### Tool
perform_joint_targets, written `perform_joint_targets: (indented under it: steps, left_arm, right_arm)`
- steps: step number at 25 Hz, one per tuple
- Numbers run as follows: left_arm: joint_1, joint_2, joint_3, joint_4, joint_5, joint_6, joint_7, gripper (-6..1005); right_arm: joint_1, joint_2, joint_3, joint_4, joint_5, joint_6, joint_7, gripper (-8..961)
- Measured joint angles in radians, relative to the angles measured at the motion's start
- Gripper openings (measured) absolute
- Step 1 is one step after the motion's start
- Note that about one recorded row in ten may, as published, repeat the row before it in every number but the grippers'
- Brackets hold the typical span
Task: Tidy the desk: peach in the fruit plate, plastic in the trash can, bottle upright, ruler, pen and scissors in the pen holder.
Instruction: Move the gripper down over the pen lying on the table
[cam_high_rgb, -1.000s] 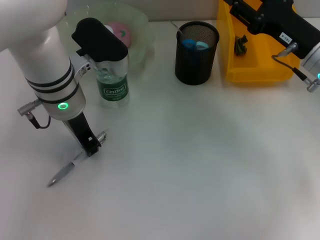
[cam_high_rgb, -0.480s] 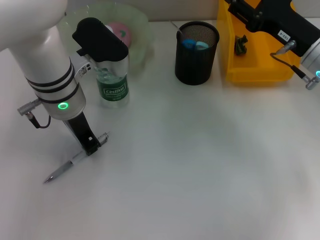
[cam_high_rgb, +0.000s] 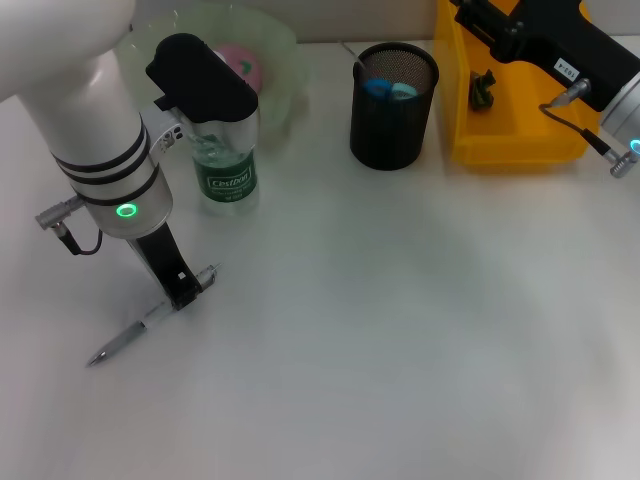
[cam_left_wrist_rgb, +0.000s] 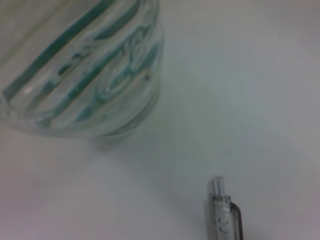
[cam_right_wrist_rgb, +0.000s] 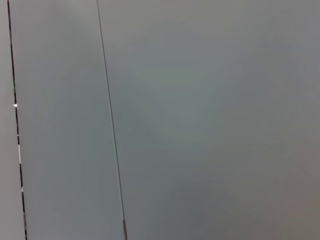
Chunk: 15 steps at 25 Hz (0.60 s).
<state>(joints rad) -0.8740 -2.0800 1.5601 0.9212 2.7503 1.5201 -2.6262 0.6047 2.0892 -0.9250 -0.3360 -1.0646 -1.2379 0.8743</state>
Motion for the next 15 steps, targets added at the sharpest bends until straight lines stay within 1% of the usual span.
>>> perform_joint_targets:
  steps: [9, 15]
  left_arm:
    - [0.0, 0.0, -0.001, 0.002, 0.0, 0.0, 0.002, 171]
    - [0.0, 0.0, -0.007, 0.025, 0.002, 0.005, -0.004, 168]
  right_arm:
    - [0.0, 0.0, 0.0, 0.0, 0.009, 0.0, 0.0, 604]
    - [0.0, 0.0, 0.0, 0.0, 0.009, 0.001, 0.0, 604]
